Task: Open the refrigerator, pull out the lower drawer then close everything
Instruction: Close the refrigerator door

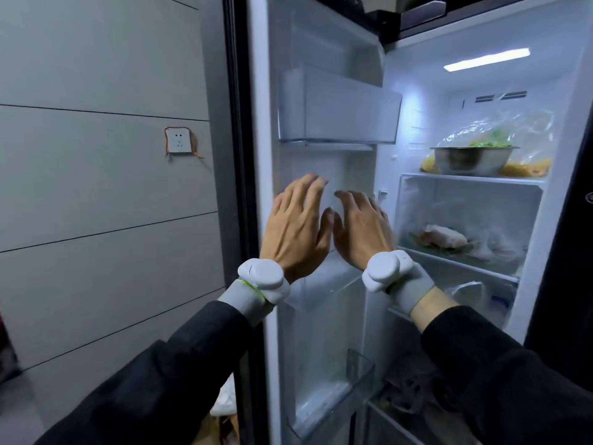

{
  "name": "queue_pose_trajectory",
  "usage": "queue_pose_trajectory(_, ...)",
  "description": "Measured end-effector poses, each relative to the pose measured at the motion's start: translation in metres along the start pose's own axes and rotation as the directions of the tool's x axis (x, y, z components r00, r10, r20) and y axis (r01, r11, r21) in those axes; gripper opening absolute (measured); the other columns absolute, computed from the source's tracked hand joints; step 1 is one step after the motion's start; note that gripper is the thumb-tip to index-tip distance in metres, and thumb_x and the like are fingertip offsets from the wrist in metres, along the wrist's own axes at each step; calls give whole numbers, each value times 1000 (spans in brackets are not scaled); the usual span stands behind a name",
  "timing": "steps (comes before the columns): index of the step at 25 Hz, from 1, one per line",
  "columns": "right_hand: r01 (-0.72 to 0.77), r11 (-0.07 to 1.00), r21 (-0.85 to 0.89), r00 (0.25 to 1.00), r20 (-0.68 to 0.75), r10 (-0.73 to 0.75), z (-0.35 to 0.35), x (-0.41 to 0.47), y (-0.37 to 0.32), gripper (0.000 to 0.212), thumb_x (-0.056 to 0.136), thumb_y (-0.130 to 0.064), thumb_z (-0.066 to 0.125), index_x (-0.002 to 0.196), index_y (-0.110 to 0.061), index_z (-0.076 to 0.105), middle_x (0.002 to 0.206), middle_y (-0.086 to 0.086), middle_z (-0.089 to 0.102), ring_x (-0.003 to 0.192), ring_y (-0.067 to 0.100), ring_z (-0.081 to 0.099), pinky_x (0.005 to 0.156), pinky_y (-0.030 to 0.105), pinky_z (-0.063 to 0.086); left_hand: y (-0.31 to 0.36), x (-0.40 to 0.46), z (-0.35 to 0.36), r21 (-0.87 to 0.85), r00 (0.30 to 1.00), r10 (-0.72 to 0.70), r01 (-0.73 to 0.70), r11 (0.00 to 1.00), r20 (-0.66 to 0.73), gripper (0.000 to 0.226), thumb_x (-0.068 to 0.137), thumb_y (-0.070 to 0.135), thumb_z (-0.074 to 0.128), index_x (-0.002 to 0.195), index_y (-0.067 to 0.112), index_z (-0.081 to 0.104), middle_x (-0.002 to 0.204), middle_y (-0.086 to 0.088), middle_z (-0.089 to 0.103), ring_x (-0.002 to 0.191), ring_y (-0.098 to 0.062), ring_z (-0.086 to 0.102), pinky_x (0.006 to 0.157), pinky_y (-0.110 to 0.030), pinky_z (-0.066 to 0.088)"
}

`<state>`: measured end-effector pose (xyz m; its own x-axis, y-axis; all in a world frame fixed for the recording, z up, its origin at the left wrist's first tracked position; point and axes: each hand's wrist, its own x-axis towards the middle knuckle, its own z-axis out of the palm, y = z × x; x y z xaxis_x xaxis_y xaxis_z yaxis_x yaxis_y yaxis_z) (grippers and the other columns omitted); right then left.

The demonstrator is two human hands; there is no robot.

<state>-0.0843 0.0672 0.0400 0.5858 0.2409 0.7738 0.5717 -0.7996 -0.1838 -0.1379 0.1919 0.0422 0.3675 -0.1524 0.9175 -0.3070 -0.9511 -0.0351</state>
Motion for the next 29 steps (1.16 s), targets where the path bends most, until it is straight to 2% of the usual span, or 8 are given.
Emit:
queue_pose_trajectory(4, 20, 998, 63, 999, -32, -18, 15, 10, -32, 42, 94, -23, 46, 134, -14, 46, 135, 10, 54, 123, 31, 50, 104, 42, 36, -22, -3, -20, 23, 994, 75, -74, 997, -74, 40, 90, 19, 54, 127, 5, 55, 137, -13, 52, 125, -29, 48, 105, -39, 36)
queue_pose_trajectory(8, 40, 996, 77, 994, -104, -32, 26, 20, -53, 35, 94, -25, 47, 127, -14, 52, 124, 11, 59, 115, 32, 53, 98, 41, 38, -63, 1, -35, 31, 979, -18, 25, 999, -205, 48, 90, 22, 52, 134, 2, 48, 145, -15, 44, 132, -29, 41, 108, -38, 31)
queue_pose_trajectory(10, 40, 991, 126, 992, -120, -25, 29, 24, -62, 32, 94, -23, 48, 123, -14, 53, 119, 11, 61, 112, 32, 54, 96, 41, 38, -85, 0, -37, 23, 971, -87, 95, 995, -223, 54, 90, 23, 50, 139, 3, 41, 149, -14, 39, 135, -27, 36, 110, -37, 28)
queue_pose_trajectory(17, 50, 979, 199, 966, -258, 3, 28, 31, -75, 35, 93, -27, 33, 118, -13, 54, 111, 8, 64, 104, 32, 58, 93, 44, 43, -124, 0, -22, -236, 937, -325, 290, 927, -126, 75, 93, 50, 31, 151, 4, 17, 158, -14, 21, 144, -23, 22, 114, -30, 21)
queue_pose_trajectory(19, 55, 980, 190, 959, -282, 0, 25, 30, -77, 38, 95, -30, 30, 117, -12, 55, 112, 9, 65, 103, 32, 58, 92, 42, 42, -121, -2, -16, -332, 930, -364, 326, 885, -58, 79, 91, 55, 24, 153, 7, 10, 159, -12, 21, 142, -22, 26, 106, -21, 23)
queue_pose_trajectory(22, 77, 981, 176, 954, -298, -21, 22, 24, -79, 33, 98, -28, 33, 116, -11, 55, 110, 10, 66, 100, 33, 58, 85, 37, 42, -117, -6, -13, -370, 924, -374, 321, 872, -82, 80, 91, 55, 25, 153, 8, 10, 154, -12, 31, 132, -17, 32, 93, -15, 25)
queue_pose_trajectory(26, 61, 981, 184, 951, -310, -1, 20, 16, -78, 29, 100, -28, 32, 112, -11, 53, 96, 14, 67, 87, 36, 57, 66, 28, 27, -115, -10, -15, -385, 931, -340, 267, 884, -134, 76, 93, 50, 31, 152, 6, 17, 147, -13, 40, 123, -16, 37, 90, -24, 34)
queue_pose_trajectory(29, 43, 984, 172, 934, -356, 21, 12, 9, -74, 27, 99, -32, 27, 99, -16, 49, 78, 14, 62, 73, 39, 54, 60, 30, 20, -110, -11, -14, -426, 939, -308, 219, 878, -154, 69, 94, 43, 35, 152, 7, 20, 149, -10, 40, 127, -14, 38, 92, -23, 33)
